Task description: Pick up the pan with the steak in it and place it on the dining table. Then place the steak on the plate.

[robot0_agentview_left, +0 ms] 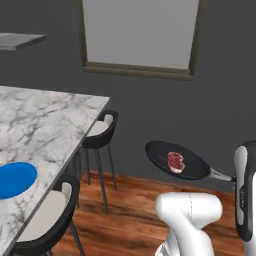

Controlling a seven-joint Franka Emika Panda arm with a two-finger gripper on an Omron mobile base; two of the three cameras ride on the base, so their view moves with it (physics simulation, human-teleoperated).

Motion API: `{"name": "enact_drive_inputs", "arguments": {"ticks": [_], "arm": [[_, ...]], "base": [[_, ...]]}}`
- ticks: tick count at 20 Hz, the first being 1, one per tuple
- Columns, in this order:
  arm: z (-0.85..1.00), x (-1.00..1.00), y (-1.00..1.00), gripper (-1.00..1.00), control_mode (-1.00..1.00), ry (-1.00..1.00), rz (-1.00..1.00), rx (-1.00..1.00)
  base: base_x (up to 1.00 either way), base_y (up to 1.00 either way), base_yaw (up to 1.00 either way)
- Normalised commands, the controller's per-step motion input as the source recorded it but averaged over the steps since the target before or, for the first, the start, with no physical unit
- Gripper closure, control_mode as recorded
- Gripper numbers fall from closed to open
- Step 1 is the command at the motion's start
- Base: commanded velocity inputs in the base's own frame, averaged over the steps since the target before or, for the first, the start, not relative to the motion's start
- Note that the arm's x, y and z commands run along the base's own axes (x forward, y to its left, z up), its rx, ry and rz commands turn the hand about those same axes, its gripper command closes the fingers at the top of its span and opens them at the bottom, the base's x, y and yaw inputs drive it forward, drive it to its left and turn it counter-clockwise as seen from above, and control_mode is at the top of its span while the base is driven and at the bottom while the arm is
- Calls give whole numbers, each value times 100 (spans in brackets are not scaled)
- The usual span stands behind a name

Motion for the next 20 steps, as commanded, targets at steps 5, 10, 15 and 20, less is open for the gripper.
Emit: {"name": "enact_drive_inputs", "arguments": {"ticks": [5,10,15,20], "arm": [[0,0,0,100,100,0,0,0],[0,0,0,100,100,0,0,0],[0,0,0,100,100,0,0,0],[0,0,0,100,100,0,0,0]], "base": [[-9,24,39],[-9,19,41],[-7,14,44],[-10,16,41]]}}
